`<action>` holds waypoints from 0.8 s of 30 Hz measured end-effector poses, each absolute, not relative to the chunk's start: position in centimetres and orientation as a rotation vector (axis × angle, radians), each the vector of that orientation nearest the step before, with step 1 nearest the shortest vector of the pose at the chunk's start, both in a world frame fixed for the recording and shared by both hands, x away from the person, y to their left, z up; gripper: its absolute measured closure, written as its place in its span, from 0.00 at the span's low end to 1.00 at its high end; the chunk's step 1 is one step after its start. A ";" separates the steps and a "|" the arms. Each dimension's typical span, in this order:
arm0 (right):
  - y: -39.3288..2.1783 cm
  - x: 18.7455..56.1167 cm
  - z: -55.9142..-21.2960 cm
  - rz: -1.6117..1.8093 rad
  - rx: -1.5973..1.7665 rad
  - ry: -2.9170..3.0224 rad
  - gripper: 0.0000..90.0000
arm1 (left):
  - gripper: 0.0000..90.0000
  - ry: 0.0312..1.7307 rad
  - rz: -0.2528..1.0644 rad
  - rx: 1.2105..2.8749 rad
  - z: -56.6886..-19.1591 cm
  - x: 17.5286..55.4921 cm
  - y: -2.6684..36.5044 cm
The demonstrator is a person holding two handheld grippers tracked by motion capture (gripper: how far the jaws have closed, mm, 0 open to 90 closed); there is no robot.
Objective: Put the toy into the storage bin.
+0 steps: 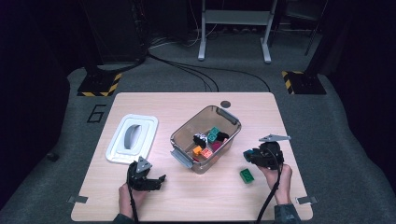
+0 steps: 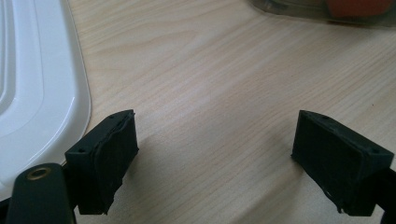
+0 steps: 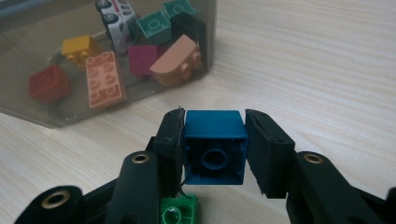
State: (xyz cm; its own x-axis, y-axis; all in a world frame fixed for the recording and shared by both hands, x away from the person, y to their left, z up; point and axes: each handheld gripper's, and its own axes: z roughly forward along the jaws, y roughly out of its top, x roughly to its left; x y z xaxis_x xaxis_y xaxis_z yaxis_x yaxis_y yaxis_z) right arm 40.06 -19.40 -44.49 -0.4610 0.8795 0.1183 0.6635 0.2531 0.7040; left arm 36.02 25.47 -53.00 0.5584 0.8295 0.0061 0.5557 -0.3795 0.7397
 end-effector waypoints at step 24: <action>-18.3 41.3 -38.5 1.044 1.317 2.200 0.66 | 0.15 1.107 0.497 2.087 -53.0 36.0 25.5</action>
State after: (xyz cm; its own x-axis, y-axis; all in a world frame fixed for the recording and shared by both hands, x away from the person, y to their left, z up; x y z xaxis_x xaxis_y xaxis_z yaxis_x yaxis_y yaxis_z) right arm 41.34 -18.30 -38.48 -0.4937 0.8678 0.0565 0.5927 0.2882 0.7521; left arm 36.02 25.48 -53.00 0.5587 0.8294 0.0059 0.5557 -0.3796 0.7397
